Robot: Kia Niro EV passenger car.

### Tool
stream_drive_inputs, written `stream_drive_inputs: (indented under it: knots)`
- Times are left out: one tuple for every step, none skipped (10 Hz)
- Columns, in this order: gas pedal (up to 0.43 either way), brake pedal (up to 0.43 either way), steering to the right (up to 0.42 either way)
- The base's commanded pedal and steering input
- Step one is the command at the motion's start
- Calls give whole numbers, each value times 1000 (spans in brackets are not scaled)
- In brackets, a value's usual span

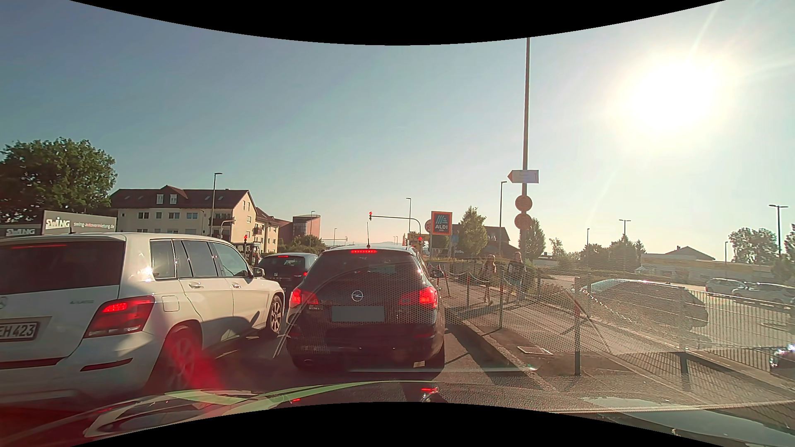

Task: Follow the waypoints while adhering to traffic rules and regulations

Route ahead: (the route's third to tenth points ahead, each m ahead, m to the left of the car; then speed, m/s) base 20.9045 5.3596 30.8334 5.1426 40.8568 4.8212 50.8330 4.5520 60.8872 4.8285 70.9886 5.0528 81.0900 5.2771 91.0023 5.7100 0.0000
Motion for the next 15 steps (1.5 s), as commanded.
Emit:
stream_drive_inputs:
  knots:
    - [0, 274, -16]
    - [0, 274, -16]
    - [0, 274, -16]
    - [0, 274, -16]
    - [0, 274, -16]
    - [0, 274, -16]
    - [0, 274, -16]
    - [0, 274, -16]
    - [0, 274, -16]
    - [0, 274, -16]
    - [0, 274, -16]
    - [0, 274, -16]
    - [0, 274, -16]
    - [0, 274, -16]
    - [0, 274, -16]
